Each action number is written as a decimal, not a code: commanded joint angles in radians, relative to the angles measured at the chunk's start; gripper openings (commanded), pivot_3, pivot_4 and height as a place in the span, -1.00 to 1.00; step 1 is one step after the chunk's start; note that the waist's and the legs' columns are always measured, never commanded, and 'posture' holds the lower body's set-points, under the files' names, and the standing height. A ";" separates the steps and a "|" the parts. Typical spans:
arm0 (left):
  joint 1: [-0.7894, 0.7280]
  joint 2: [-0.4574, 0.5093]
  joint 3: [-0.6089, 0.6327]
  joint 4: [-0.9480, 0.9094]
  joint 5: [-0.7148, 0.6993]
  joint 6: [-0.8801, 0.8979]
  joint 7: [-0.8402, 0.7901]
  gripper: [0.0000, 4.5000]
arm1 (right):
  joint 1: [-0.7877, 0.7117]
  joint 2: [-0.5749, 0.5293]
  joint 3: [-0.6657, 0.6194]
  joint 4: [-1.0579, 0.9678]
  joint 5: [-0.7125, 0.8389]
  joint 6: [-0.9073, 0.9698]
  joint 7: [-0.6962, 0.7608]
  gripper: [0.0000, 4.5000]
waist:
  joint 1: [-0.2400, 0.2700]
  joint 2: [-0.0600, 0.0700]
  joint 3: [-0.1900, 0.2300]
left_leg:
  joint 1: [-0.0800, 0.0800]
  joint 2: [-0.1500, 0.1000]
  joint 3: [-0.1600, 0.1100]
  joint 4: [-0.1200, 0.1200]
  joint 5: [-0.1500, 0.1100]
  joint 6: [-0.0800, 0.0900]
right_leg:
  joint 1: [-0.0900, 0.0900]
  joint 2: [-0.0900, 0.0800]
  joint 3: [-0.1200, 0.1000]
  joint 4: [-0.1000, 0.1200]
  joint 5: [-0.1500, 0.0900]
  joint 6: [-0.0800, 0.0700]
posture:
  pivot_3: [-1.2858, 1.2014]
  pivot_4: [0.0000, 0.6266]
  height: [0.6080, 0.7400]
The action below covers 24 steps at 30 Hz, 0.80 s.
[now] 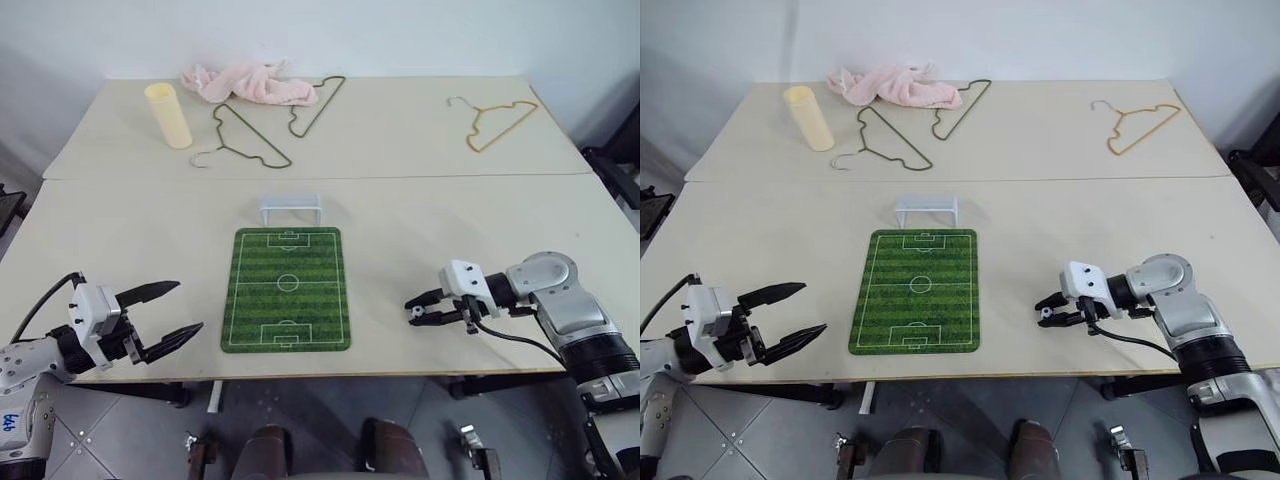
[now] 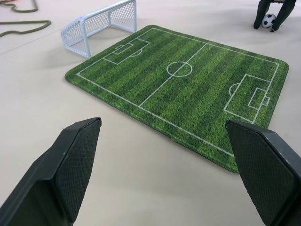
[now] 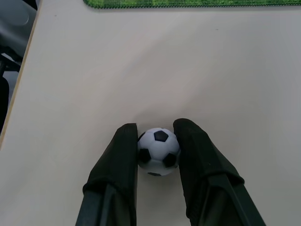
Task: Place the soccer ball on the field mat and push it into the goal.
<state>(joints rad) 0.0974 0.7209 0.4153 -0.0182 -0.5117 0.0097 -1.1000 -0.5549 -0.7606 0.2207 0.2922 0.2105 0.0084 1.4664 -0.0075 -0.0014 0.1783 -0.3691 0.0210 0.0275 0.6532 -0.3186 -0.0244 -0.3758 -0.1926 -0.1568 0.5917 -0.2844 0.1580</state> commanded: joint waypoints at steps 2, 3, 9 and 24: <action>-0.013 -0.011 0.012 0.023 -0.016 -0.053 -0.033 1.00 | -0.080 0.069 -0.029 -0.223 0.063 0.201 -0.116 -0.62 | -0.009 0.000 0.000 | 0.000 0.001 0.000 0.000 0.000 0.000 | 0.000 0.001 0.000 0.000 0.000 0.000 | 0.03 -0.52 1.00; -0.013 -0.015 0.009 0.042 -0.012 -0.076 -0.050 1.00 | -0.095 0.106 -0.009 -0.285 0.074 0.263 -0.150 -0.62 | -0.012 0.000 0.000 | 0.000 0.002 0.000 0.000 0.000 -0.001 | 0.000 0.002 0.000 0.001 0.000 0.000 | 0.03 -0.52 1.00; -0.015 -0.056 0.017 0.111 -0.035 -0.180 -0.129 1.00 | -0.140 0.250 0.154 -0.457 0.057 0.483 -0.223 -0.62 | -0.016 0.000 0.000 | 0.000 0.009 0.000 0.001 -0.003 -0.005 | -0.002 0.009 -0.001 0.000 0.000 -0.003 | 0.03 -0.52 1.00; 0.019 -0.054 0.023 0.154 -0.055 -0.200 -0.217 1.00 | -0.224 0.479 0.395 -0.239 -0.121 0.358 -0.265 -0.62 | -0.021 0.000 0.000 | -0.001 0.009 0.001 0.004 -0.004 -0.005 | -0.003 0.009 0.001 0.003 0.000 -0.003 | 0.03 -0.52 1.00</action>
<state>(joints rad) 0.1115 0.6553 0.4130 0.1332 -0.5434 -0.1784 -1.3114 -0.7686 -0.2914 0.6172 0.0506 0.0945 0.4007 1.1884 -0.0285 -0.0014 0.1782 -0.3700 0.0297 0.0285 0.6567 -0.3225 -0.0290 -0.3791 -0.1837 -0.1562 0.5946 -0.2844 0.1549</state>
